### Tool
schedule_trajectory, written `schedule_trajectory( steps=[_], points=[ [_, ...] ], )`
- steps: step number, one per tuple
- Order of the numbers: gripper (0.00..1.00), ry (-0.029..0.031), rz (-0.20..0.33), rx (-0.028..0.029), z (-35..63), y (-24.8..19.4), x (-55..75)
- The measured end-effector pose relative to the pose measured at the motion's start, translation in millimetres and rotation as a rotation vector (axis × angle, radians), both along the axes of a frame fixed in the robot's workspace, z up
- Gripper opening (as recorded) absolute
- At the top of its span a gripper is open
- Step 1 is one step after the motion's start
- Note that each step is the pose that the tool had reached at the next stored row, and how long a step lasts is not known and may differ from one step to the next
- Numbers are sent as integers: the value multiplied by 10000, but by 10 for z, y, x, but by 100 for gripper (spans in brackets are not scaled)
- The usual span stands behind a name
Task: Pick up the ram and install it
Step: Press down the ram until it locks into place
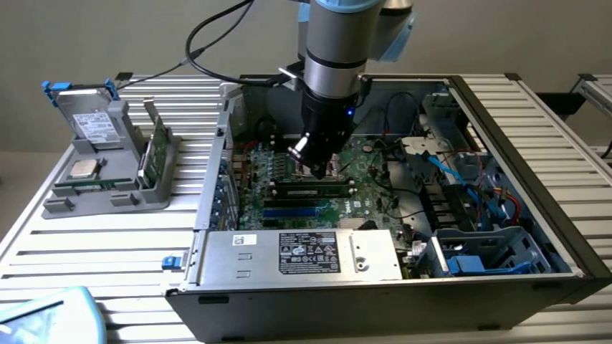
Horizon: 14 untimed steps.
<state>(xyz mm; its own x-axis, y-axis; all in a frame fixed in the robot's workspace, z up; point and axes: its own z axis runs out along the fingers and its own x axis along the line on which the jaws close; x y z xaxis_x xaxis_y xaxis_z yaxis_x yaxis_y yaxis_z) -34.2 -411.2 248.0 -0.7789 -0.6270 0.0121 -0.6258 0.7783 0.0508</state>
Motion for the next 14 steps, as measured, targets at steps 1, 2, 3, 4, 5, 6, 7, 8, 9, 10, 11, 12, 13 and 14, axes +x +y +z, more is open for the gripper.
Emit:
schedule_trajectory(
  steps=[1,2,3,4,5,6,7,8,9,10,11,12,13,14],
  points=[
    [11,0,-95,-2,0,0,0],
    [11,0,-199,-4,0,0,0],
    [11,0,-298,-6,0,0,0],
    [11,0,-400,-9,0,0,0],
    [11,0,-493,-10,0,0,0],
    [11,0,-596,-12,0,0,0],
    [11,0,-695,-14,0,0,0],
    [11,0,-793,-17,0,0,0],
    [11,0,-881,-20,0,0,0],
    [11,0,-963,-23,0,0,0],
    [11,0,-1057,-26,0,0,0],
    [11,0,-1146,-31,0,0,0],
    [11,0,-1237,-35,0,0,0],
    [11,0,-1336,-39,0,0,0]
  ],
)
